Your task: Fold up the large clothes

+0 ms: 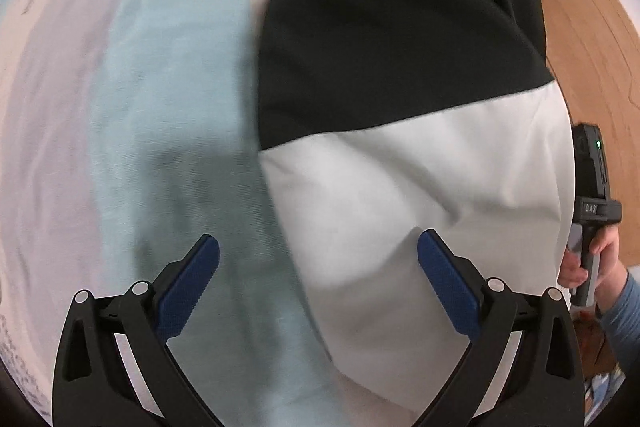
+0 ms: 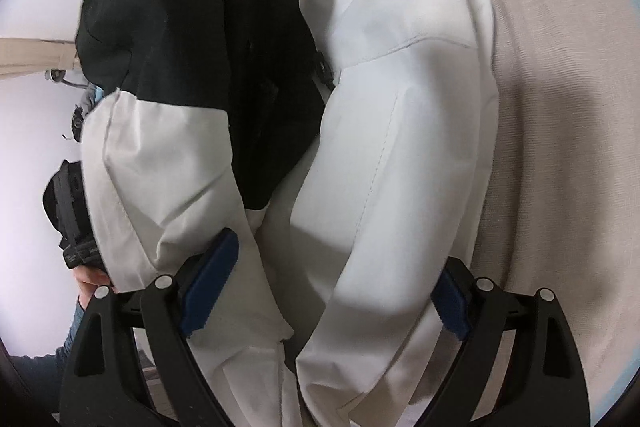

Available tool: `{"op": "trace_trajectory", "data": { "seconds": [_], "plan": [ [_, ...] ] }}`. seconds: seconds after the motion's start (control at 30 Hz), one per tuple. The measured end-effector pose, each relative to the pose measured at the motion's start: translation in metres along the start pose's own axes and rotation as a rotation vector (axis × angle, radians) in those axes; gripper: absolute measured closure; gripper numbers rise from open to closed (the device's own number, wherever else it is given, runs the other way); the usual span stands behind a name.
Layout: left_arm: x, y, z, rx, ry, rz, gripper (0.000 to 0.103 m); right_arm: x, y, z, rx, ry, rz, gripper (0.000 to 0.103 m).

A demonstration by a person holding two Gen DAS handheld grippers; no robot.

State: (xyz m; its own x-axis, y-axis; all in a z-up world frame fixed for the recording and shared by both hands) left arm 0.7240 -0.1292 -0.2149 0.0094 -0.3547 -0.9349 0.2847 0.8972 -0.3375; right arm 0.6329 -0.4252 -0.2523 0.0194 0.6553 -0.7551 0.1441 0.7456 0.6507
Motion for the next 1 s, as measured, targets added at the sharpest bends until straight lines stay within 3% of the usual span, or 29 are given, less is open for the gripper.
{"op": "trace_trajectory", "data": {
  "seconds": [0.13, 0.27, 0.37, 0.47, 0.53, 0.6, 0.7, 0.87, 1.0],
  "plan": [
    [0.014, -0.001, 0.011, -0.005, 0.037, -0.05, 0.005, 0.02, 0.015, 0.021, -0.002, 0.025, -0.045, 0.018],
    [0.03, -0.01, 0.017, 0.005, 0.069, -0.047, 0.005, 0.037, 0.029, 0.031, -0.041, 0.064, -0.131, 0.018],
    [0.043, -0.015, 0.027, -0.021, 0.1, -0.097, 0.005, 0.046, 0.031, 0.038, -0.045, 0.091, -0.151, 0.018],
    [0.047, -0.025, 0.03, 0.003, 0.101, -0.091, 0.006, 0.051, 0.035, 0.041, -0.064, 0.1, -0.155, 0.02],
    [0.049, -0.029, 0.032, 0.008, 0.104, -0.096, 0.009, 0.052, 0.036, 0.038, -0.071, 0.093, -0.159, 0.025],
    [0.051, -0.035, 0.035, 0.017, 0.1, -0.077, 0.01, 0.052, 0.041, 0.036, -0.108, 0.086, -0.207, 0.042],
    [0.052, -0.048, 0.041, 0.018, 0.089, -0.061, 0.012, 0.051, 0.044, 0.033, -0.125, 0.069, -0.212, 0.057],
    [0.058, -0.069, 0.032, 0.026, 0.061, -0.052, 0.018, 0.055, 0.053, 0.023, -0.149, 0.039, -0.229, 0.063],
    [0.048, -0.075, 0.018, 0.052, 0.025, -0.027, 0.031, 0.062, 0.059, 0.013, -0.179, 0.01, -0.234, 0.072]
  ]
}}
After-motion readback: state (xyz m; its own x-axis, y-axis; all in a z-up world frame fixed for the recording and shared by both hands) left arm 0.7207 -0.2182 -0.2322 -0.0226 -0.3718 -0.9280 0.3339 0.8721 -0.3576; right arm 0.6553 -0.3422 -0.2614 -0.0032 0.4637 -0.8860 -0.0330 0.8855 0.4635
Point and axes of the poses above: each gripper's, at about its wrist camera, not at the fingertips, and x roughly the way its jaws point, y to its left, z to its top, the point moved 1 cm from there along x, roughly the way its jaws point, and after that the axes turned 5 degrees about y, right-handed, at the moved point
